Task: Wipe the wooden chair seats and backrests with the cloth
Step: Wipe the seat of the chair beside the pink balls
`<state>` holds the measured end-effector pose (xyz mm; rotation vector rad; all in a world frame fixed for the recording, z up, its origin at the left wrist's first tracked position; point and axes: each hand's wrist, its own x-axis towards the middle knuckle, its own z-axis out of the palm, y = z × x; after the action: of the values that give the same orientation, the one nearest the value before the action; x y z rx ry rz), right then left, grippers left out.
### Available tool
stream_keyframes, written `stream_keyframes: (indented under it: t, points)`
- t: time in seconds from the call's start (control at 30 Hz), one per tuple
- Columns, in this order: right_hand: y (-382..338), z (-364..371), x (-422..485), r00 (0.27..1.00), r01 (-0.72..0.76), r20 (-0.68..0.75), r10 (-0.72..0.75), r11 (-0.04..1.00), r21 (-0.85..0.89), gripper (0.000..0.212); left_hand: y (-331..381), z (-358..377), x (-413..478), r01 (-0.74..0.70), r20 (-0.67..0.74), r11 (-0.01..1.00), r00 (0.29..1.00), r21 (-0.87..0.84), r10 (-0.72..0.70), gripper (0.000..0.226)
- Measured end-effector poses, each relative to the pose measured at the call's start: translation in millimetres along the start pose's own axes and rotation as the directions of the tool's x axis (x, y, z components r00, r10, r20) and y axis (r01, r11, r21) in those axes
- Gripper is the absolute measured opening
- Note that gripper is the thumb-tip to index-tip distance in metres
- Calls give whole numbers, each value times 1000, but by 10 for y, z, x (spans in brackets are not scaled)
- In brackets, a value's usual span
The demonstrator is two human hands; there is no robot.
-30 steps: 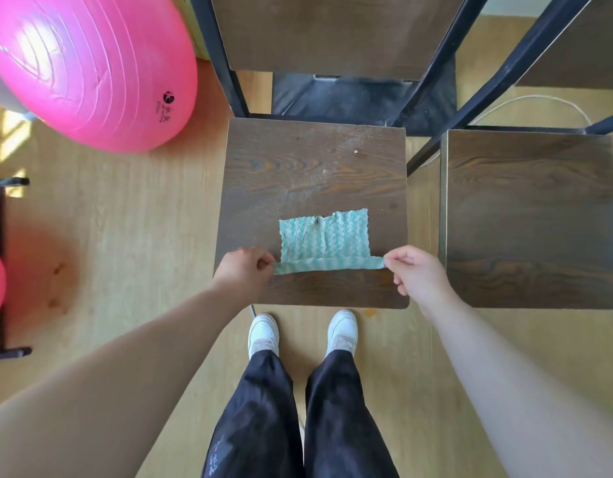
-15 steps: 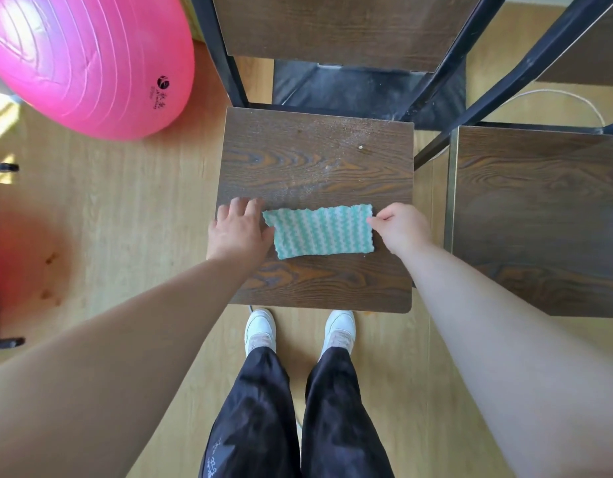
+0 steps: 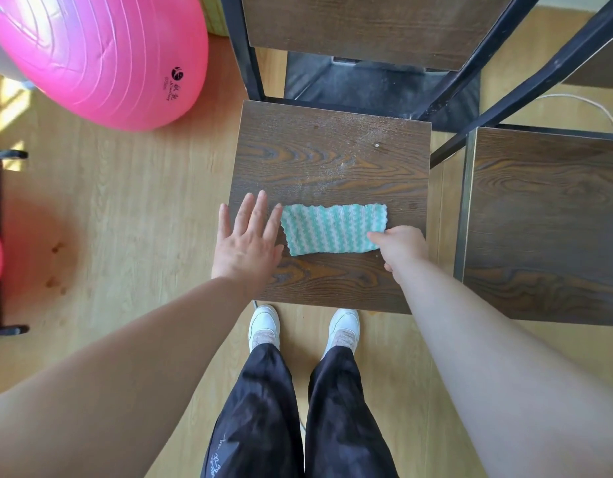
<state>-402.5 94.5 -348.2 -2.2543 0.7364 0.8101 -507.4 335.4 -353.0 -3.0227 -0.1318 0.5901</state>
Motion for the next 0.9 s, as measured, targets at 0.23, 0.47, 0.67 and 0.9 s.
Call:
stream_keyframes:
  t: [0.23,0.47,0.67,0.9]
  points:
    - [-227,260,-364,912,408,37,-409,912,31,10,-254,8,-41,42,-18,998,999,39,-41,74]
    - [-215,762,-642,804,569,277,-527,816,-99,31,-396,29,-107,92,-12,996,996,-8,-92,75]
    - [-169,856,-675,854,520,-8,-521,854,-29,27,-491,87,-186,91,-18,994,996,-62,-92,74]
    - [-293,1130,-665,853,493,33,-520,784,-378,55,-581,145,-215,90,-9,989,996,-117,-92,75]
